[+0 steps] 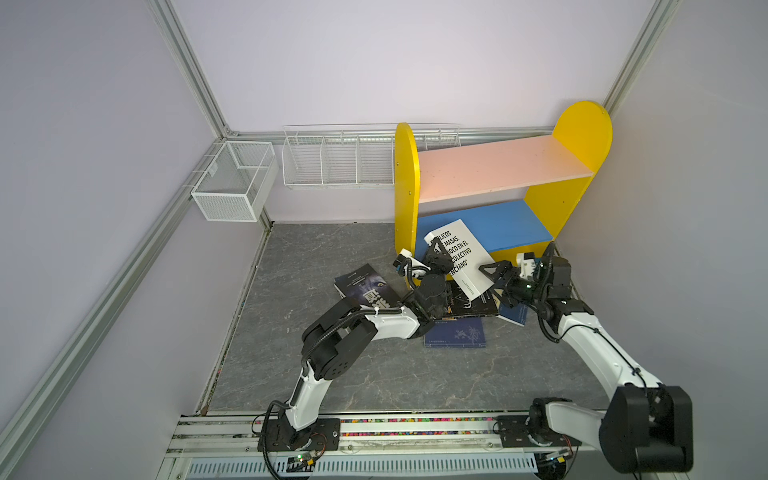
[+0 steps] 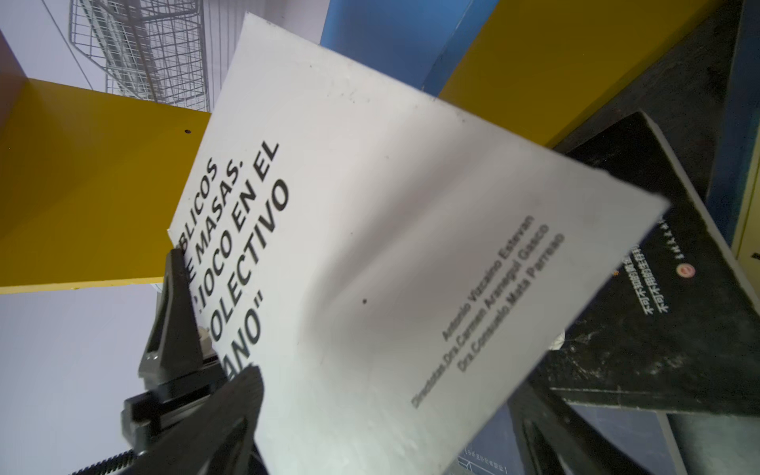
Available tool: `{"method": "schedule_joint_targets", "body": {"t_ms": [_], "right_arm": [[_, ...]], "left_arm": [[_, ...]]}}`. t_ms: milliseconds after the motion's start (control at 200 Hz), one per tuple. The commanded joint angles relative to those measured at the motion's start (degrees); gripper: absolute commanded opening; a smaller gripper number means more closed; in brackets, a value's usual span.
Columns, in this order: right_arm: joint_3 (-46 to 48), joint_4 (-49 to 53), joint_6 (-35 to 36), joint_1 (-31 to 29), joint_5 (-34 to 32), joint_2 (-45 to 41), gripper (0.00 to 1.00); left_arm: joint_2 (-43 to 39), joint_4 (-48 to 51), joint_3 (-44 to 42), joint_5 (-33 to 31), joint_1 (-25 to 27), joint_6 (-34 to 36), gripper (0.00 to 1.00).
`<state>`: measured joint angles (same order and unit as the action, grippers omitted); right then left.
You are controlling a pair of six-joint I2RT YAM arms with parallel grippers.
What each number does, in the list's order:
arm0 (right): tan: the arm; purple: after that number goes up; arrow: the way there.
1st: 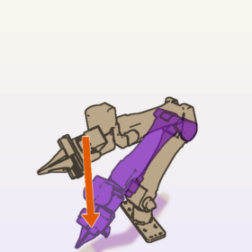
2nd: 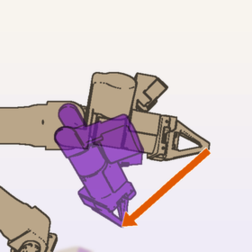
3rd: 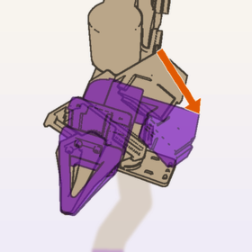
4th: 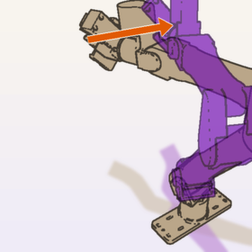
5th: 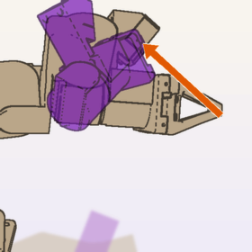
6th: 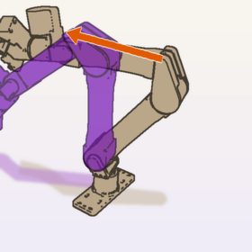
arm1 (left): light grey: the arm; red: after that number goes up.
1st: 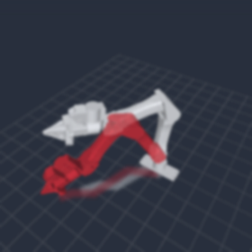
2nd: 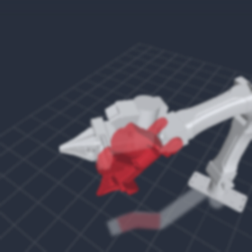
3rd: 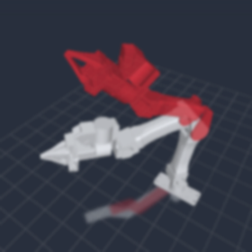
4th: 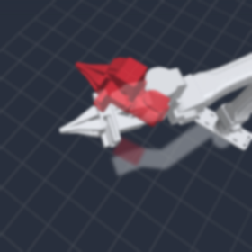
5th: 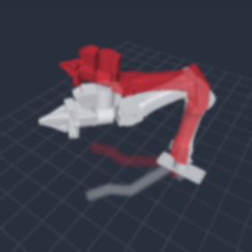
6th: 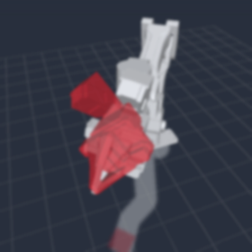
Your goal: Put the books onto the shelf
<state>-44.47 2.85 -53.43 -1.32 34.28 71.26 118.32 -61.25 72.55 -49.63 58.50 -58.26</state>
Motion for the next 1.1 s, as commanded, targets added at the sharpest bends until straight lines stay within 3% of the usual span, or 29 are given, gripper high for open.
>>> {"method": "schedule_joint_targets", "body": {"t_ms": [0,290,525,855,1000,1095], "right_arm": [[-2.80,-3.64,0.21,-0.42,-1.40,2.74,0.86],[-10.54,-2.63,4.47,-1.55,-5.50,6.34,0.66],[-18.16,2.23,12.17,-2.83,-10.84,12.53,0.69],[-24.64,-2.03,15.28,-1.93,-9.94,24.69,0.68],[-28.36,-3.39,16.52,-0.90,-7.79,28.47,0.68],[-30.25,-4.94,15.41,-0.92,-6.50,30.37,0.67]], "left_arm": [[-0.58,-0.04,-0.02,0.11,-0.23,-2.14,0.42],[-1.33,2.63,-3.77,1.06,-0.14,-7.21,0.45],[-1.57,6.67,-4.39,4.95,-0.10,-11.34,0.53],[-3.73,10.53,-8.30,9.92,1.39,-14.60,0.61],[-7.72,11.15,-11.82,14.57,1.33,-10.98,0.82],[-10.36,12.44,-14.01,17.16,0.20,-11.10,0.87]]}}
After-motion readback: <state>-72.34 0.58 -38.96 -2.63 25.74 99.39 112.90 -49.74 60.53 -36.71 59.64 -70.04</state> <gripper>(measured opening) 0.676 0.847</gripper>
